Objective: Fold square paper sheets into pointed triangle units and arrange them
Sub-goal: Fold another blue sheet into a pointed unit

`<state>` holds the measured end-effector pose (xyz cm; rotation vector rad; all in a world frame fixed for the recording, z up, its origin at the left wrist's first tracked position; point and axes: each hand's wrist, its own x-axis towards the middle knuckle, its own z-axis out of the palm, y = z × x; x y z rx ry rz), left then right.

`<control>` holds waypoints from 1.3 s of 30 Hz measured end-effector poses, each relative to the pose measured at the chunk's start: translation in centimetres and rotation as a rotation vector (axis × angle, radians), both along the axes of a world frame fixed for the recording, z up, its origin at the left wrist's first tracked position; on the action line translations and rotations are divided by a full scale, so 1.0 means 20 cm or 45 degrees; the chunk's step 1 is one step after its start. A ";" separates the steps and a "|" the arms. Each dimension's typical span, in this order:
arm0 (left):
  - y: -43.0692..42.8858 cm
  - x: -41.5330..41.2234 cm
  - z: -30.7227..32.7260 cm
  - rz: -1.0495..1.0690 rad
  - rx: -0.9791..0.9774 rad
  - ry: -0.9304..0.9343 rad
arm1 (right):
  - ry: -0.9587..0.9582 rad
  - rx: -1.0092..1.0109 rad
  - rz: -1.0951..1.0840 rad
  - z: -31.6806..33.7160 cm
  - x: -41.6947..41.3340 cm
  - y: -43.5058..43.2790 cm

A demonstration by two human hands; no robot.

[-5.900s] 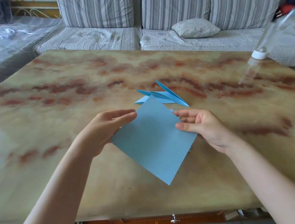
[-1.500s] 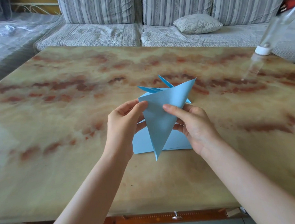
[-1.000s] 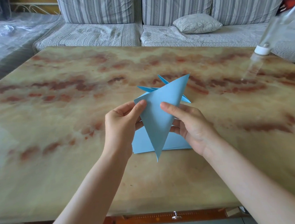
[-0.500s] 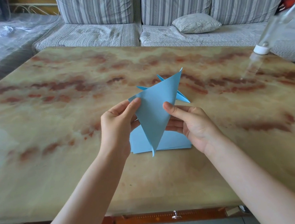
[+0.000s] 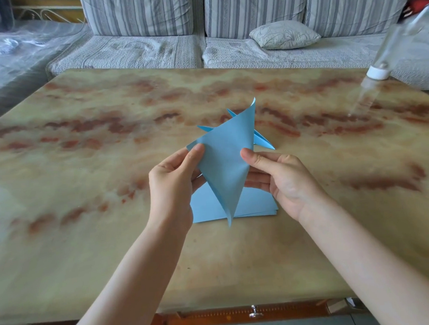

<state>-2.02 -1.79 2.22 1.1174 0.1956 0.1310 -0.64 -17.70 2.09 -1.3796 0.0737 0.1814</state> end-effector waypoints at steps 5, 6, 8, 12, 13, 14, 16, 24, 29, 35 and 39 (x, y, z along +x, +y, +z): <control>0.00 0.01 0.00 0.006 -0.011 -0.002 | 0.004 0.002 -0.020 0.00 0.00 0.01; 0.00 0.01 0.00 0.011 -0.013 0.004 | 0.012 0.012 -0.005 0.00 0.00 0.01; 0.01 0.01 0.00 0.025 -0.032 0.014 | 0.020 0.022 0.027 0.00 0.00 0.00; 0.02 0.01 0.00 0.010 -0.060 0.026 | -0.025 -0.043 -0.013 -0.01 0.00 0.00; 0.01 0.01 0.00 -0.003 -0.073 0.036 | -0.033 -0.053 -0.031 -0.01 0.01 0.00; 0.01 0.01 0.00 -0.013 -0.086 0.045 | -0.036 -0.057 -0.037 -0.01 0.01 0.00; 0.01 0.01 0.00 -0.015 -0.115 0.055 | -0.023 -0.048 -0.017 -0.01 0.00 0.01; 0.02 0.01 0.00 -0.037 -0.202 0.082 | -0.055 -0.111 -0.060 -0.01 0.00 0.03; 0.04 0.03 0.00 -0.076 -0.180 0.123 | -0.060 -0.153 -0.026 0.00 0.00 0.01; 0.03 0.02 -0.01 -0.071 -0.201 0.105 | -0.058 -0.041 -0.072 0.01 0.00 0.02; 0.01 0.02 0.00 -0.091 -0.218 0.103 | -0.083 -0.016 -0.153 0.01 0.00 0.03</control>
